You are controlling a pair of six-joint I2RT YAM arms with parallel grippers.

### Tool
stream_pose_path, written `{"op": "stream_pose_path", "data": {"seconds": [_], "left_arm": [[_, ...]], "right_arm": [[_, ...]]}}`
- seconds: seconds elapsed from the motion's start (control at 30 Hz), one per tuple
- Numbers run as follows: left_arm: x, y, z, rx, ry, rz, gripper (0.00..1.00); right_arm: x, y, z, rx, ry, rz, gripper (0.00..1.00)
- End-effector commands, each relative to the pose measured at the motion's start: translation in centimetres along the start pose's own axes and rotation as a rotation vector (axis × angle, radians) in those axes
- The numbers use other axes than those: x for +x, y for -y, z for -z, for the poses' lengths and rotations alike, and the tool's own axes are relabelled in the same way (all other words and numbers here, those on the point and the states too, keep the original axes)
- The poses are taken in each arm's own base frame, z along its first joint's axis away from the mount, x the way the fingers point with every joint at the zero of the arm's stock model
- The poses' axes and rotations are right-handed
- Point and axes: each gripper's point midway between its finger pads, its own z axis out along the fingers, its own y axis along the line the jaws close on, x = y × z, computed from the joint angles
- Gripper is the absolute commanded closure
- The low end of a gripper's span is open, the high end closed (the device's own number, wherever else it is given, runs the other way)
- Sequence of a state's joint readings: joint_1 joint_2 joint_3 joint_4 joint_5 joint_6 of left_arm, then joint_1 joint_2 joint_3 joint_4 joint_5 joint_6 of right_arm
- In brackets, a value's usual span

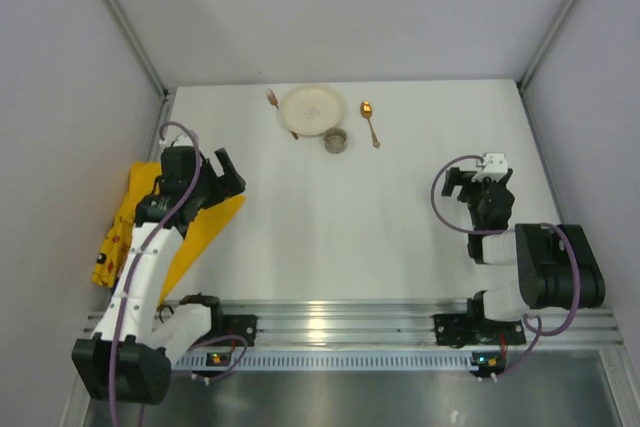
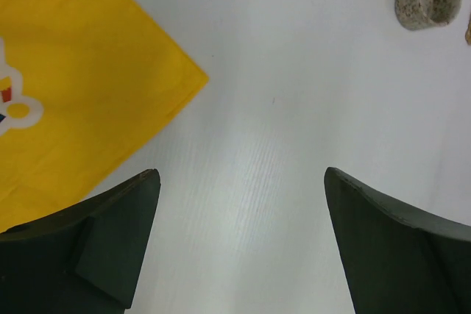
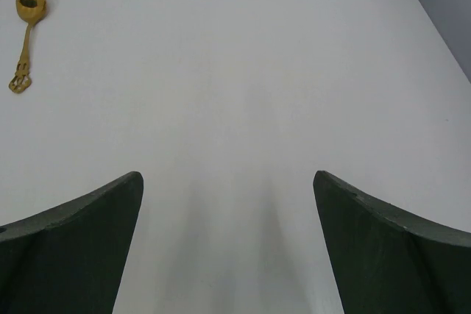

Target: Set the dinner table for one person

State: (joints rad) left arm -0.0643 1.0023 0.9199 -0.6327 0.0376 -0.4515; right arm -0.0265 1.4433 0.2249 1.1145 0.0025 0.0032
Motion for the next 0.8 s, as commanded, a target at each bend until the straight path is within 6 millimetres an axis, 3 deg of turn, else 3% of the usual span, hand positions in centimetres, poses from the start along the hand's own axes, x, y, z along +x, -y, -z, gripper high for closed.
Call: {"op": "stream_pose_path", "data": {"seconds": [0.0,0.03,0.1,0.17,0.3,0.5,0.63,0.77], "left_arm": [[0.1,-2.7,1.2,-0.154,0.044,0.110,0.02],[1.8,-3.7,0.7,-0.202,-0.005,0.140,0.02],[4.6,-3.7,-0.6,-0.171,-0.096,0.155,0.02],[5.0,-3.4,-1.3,-0.146,-0.108,0.160,0.02],[5.3,-5.6,-2.2,-0.305,-0.154,0.179,0.02],[3.7,-6.6,-5.6,-0.355,-0.176,0.138,0.02],[5.7,-10.1,-8.3,-0.464,-0.314,0.149,0.01],[6.2,-12.0,-10.0,-0.494,-0.337,0.134,0.01]], "right_arm": [[-2.2,-0.4,-0.8,-0.012,0.072,-0.004,0.00],[-2.2,-0.4,-0.8,-0.012,0.072,-0.002,0.00],[-2.2,-0.4,-0.8,-0.012,0.070,-0.004,0.00],[-2.2,-0.4,-0.8,-0.014,0.072,-0.004,0.00],[-2.2,-0.4,-0.8,-0.012,0.072,-0.004,0.00],[-2.2,-0.4,-0.8,-0.013,0.070,-0.004,0.00],[-2.2,-0.4,-0.8,-0.012,0.072,-0.004,0.00],[-2.2,-0.4,-0.8,-0.014,0.072,-0.005,0.00]]}}
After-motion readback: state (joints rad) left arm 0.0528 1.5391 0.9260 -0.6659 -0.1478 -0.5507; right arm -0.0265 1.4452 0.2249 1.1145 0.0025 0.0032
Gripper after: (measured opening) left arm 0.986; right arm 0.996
